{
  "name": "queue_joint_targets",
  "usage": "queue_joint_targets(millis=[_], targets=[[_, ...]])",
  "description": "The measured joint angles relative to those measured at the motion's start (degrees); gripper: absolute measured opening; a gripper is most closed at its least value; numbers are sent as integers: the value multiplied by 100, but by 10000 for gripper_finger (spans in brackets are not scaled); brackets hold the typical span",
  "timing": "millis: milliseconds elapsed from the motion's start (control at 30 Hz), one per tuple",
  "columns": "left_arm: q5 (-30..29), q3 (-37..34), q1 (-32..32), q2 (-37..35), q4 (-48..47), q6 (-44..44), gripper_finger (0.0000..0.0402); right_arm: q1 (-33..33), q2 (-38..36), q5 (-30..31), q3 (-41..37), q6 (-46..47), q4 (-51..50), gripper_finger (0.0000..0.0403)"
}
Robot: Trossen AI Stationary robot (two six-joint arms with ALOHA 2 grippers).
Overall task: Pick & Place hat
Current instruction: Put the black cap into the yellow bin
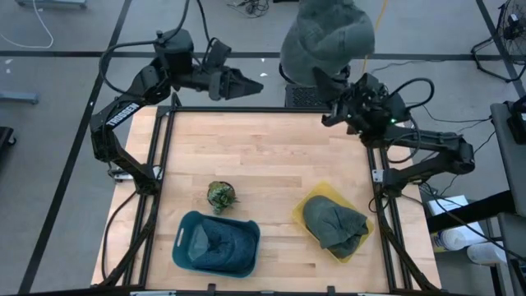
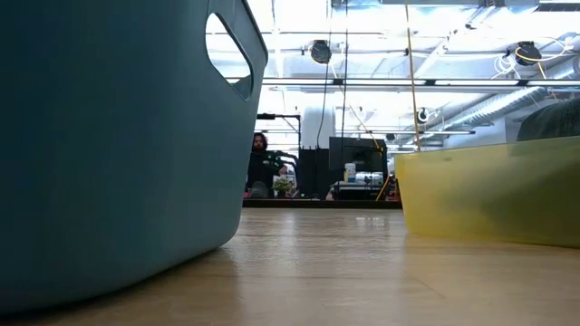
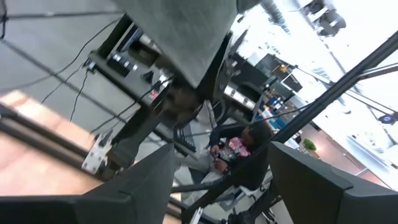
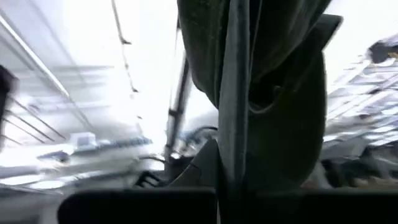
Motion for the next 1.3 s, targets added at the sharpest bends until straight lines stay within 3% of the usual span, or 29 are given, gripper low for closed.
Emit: queue_joint_targets(millis=[267,633,833,1033,1300], targets=[[-102,0,-2,0,896,-58,296,-2,574,-83,14,599,1244,0],[-586,0,-4,0,1061,35,306,238,1348,-439,1122,370,999,0],[-546,0,-42,0,1249,117,295,238,1525,-522,1202,414,966,0],[-395,0,-127,0,1232,131,244,238,1522,-520,1202,412,982,0],[-439,0,-105,2,1204,91,102,258,1522,-522,1202,396,914,0]])
